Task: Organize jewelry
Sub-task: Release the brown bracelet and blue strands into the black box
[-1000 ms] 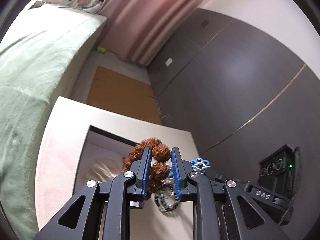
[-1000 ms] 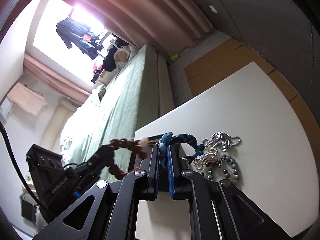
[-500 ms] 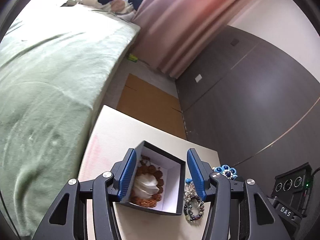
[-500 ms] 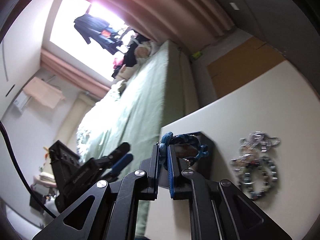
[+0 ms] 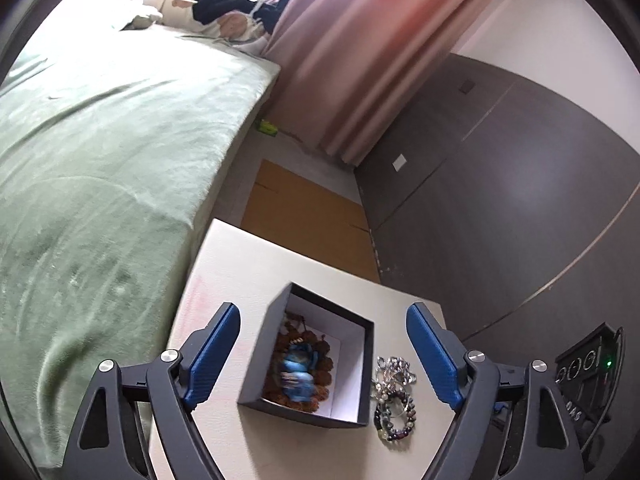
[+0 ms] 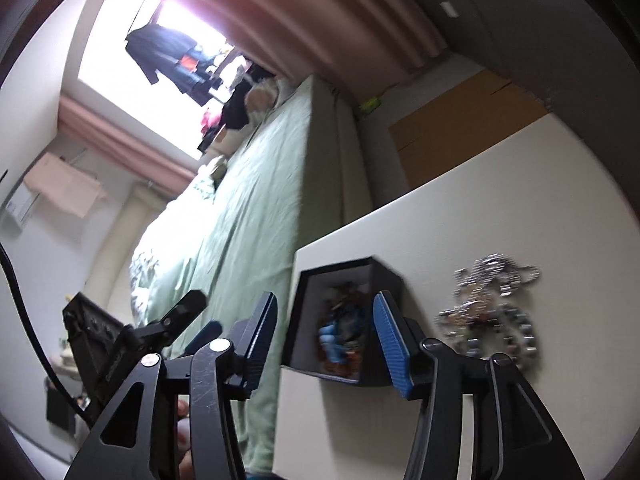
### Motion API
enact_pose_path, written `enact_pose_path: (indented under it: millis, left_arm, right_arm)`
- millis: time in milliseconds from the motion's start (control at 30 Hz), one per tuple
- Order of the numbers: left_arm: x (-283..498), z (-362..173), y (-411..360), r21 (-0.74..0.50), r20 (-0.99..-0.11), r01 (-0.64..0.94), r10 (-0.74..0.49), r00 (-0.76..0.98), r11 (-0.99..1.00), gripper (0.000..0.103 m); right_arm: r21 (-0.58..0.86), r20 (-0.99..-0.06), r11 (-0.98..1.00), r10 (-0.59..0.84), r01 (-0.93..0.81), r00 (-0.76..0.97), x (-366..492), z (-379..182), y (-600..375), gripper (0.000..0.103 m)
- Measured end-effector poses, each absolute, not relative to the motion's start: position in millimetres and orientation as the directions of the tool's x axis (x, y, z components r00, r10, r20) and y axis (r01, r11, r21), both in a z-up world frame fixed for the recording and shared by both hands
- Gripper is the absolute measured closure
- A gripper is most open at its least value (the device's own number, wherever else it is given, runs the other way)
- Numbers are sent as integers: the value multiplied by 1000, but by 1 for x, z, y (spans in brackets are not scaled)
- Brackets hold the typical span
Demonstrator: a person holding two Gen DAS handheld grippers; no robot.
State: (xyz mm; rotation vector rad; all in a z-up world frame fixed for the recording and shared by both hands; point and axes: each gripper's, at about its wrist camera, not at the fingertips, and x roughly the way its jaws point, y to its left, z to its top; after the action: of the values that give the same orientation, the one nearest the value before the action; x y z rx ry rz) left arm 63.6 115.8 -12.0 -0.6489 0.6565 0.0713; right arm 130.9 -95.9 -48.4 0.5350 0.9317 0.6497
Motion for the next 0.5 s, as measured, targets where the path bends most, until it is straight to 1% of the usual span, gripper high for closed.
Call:
enact_pose_path:
  millis: [33, 67, 500]
  left_arm:
    - [65, -13, 111, -534, -593, -257, -141, 793, 805, 18]
    - [66, -13, 107, -530, -596, -253, -143, 790, 809, 18]
    - [80, -19, 39, -448, -626, -132, -204, 753, 884, 18]
  right_arm:
    - [669, -554, 693, 705, -267, 443, 128, -48, -101, 42]
    - [668, -557, 699, 697, -255, 451, 127, -47, -109, 40]
    - [650, -620, 746, 629, -142, 470, 131, -47, -160, 38]
